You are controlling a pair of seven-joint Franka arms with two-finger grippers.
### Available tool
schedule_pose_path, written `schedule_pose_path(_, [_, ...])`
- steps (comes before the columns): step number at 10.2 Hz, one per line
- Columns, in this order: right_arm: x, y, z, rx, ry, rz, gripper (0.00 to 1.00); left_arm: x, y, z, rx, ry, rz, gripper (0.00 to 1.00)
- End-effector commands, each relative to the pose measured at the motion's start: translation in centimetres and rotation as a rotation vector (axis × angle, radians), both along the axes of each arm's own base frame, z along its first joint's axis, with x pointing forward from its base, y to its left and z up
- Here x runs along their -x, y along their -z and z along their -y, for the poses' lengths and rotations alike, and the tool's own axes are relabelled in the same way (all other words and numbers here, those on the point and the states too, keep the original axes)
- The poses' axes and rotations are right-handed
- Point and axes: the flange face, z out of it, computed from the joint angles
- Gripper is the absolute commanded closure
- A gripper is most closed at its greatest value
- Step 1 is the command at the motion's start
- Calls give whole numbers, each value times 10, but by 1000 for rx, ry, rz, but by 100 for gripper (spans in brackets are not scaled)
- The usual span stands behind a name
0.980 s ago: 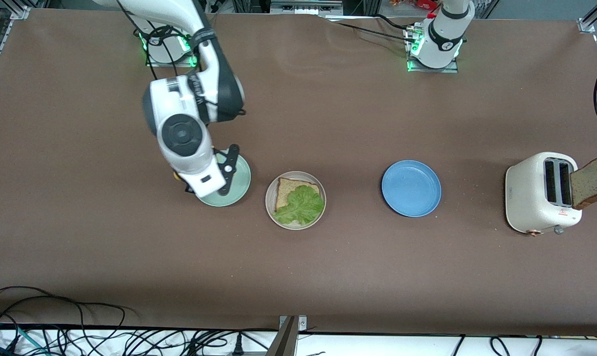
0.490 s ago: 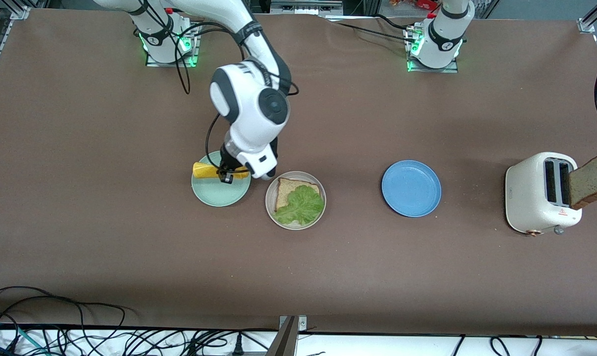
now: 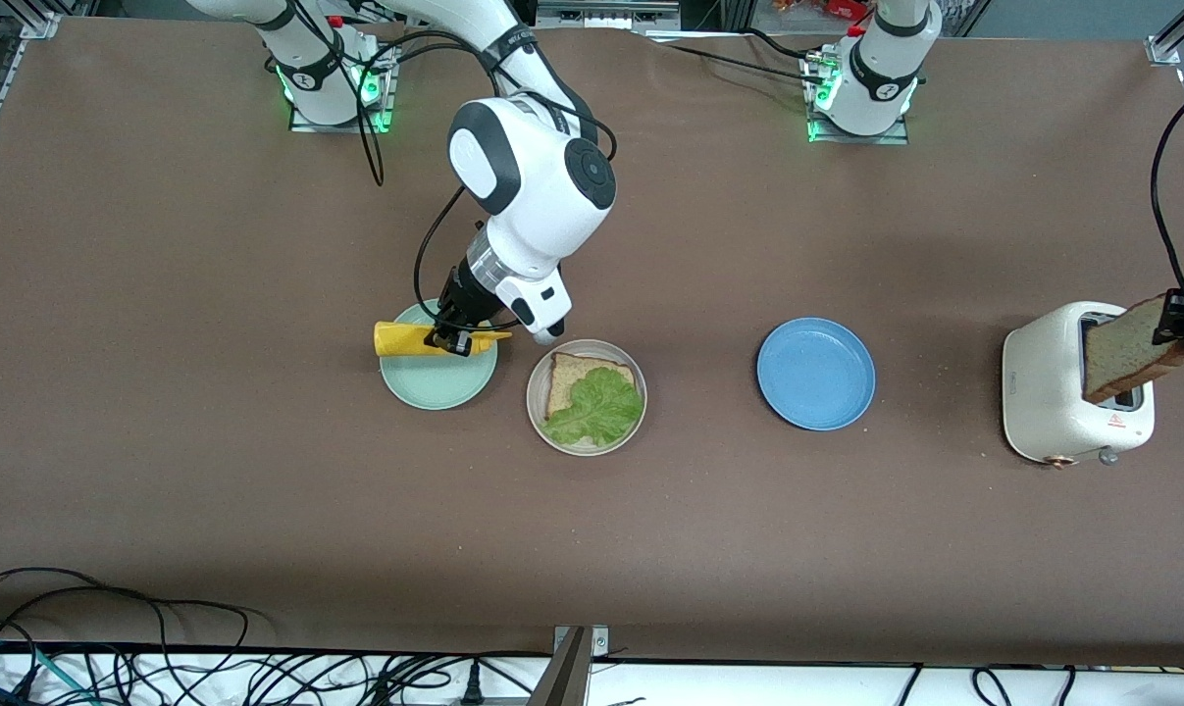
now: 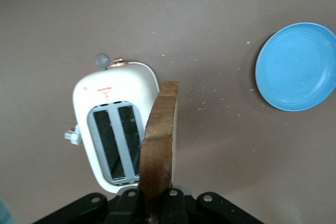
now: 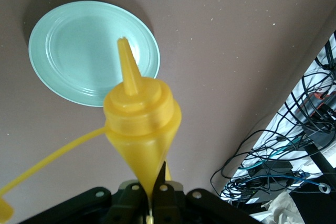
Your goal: Make sandwich on beige plate with both arms
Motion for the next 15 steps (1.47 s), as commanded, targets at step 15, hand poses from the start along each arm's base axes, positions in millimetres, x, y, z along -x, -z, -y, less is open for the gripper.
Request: schedule_pose_path(15, [-89, 20, 336, -1027, 230, -477, 100, -16, 94, 207, 307, -192, -337, 100])
